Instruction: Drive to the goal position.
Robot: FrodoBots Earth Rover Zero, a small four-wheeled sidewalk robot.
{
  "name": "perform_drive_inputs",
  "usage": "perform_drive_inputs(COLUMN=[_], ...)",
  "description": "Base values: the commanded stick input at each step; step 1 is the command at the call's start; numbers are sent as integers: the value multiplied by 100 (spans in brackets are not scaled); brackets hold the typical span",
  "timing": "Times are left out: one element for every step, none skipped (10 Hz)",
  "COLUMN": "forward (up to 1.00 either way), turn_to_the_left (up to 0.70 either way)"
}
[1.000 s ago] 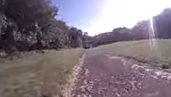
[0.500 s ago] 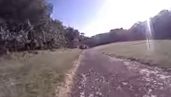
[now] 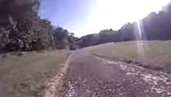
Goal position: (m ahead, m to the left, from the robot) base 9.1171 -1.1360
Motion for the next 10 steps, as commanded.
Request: perform_drive_inputs(forward=[100,100,100,100,100,100,100,100,100,100], turn_to_the_left=[0,0,0,0,0,0,0,0,0,0])
